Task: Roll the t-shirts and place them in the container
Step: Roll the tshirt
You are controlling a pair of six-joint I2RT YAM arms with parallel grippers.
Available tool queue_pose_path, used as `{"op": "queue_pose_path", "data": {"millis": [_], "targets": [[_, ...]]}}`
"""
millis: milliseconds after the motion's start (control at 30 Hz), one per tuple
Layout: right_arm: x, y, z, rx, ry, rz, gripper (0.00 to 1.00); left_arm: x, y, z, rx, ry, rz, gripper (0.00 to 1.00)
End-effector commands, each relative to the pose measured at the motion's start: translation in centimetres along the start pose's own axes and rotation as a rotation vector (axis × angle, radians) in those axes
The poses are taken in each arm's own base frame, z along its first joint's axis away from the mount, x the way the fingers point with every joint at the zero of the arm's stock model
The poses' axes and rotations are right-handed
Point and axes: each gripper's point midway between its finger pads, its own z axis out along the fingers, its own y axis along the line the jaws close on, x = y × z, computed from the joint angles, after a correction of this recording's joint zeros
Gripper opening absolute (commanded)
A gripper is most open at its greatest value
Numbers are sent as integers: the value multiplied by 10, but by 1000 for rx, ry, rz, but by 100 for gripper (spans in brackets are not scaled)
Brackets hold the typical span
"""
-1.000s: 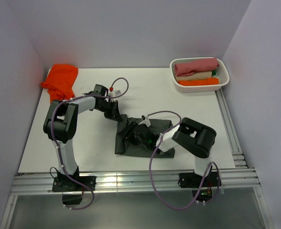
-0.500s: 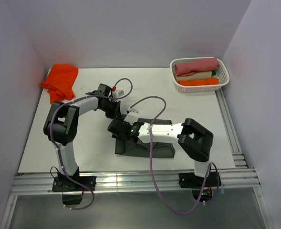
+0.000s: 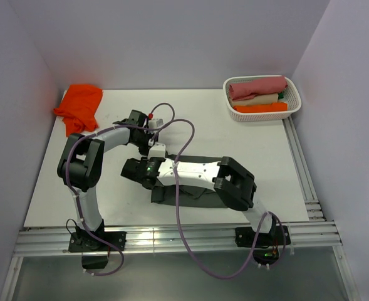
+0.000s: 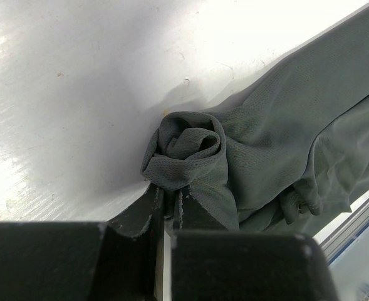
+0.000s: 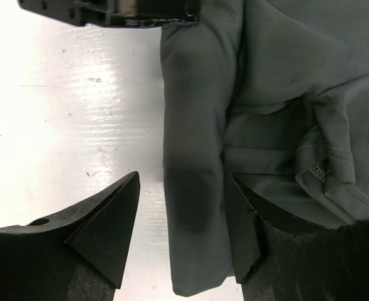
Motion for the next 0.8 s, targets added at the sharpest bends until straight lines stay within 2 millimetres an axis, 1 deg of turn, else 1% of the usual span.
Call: {"op": "queue_pose_path", "data": {"millis": [0, 100, 233, 333, 533, 567, 667, 733, 767], "targets": [[-12, -2, -8, 47, -59, -51, 63, -2, 12, -2, -84, -2, 44, 0], [-9, 1, -7, 48, -63, -63, 63, -1, 12, 0, -83, 2, 42, 0], [-1, 5, -3, 31, -44, -66, 62, 1, 12, 3, -83, 12, 42, 0], [7, 4, 2, 34, -28, -69, 62, 1, 12, 2, -85, 11, 42, 0], [23, -4, 7, 40, 12, -72, 60, 0, 12, 3, -86, 12, 45, 1], [28, -8, 9, 44, 26, -75, 59, 1, 11, 3, -85, 15, 42, 1], [38, -12, 13, 51, 47, -77, 56, 1, 11, 3, -86, 15, 42, 2], [42, -12, 13, 49, 55, -78, 46, 1, 12, 4, -88, 18, 42, 2], [46, -14, 14, 54, 60, -78, 43, 1, 12, 4, -89, 17, 44, 3]]}}
